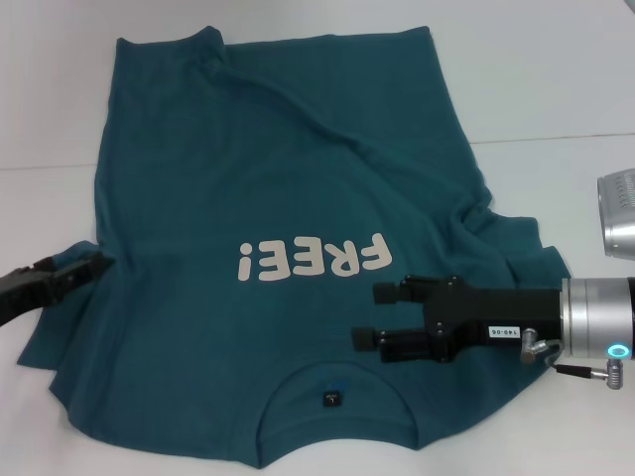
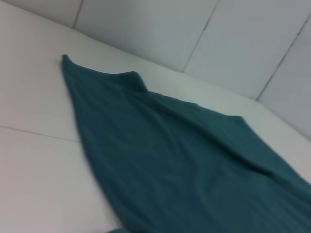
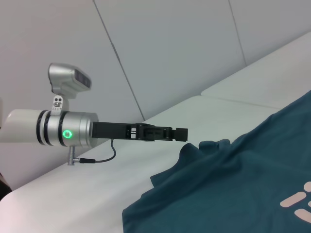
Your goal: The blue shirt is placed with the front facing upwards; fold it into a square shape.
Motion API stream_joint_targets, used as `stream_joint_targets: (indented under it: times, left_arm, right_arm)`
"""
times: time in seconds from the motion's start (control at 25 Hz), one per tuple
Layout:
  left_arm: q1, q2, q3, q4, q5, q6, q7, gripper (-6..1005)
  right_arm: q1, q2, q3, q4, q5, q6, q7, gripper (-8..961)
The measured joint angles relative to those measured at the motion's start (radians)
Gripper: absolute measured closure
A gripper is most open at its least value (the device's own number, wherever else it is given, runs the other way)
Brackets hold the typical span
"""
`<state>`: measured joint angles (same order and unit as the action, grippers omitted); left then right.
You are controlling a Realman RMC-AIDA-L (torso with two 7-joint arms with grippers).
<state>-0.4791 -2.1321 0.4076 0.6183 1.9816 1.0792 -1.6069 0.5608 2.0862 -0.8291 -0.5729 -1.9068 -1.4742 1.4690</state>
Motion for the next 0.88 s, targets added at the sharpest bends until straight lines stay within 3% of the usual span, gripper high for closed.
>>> stream_joint_targets:
  times: [0.36,0.88]
  left_arm:
    - [-0.006,0.005,0.013,0.003,0.013,-0.098,0.012,105]
    - [0.000,-0.004,0.080,-0.003,0.060,-0.110,0.007,139]
  right_arm:
    - [-0.002,0.000,0.001,0.001,0.011,0.001,0.000,37]
    - [-0.001,0.000,0.001,0.001,0.011,0.009,0.001,37]
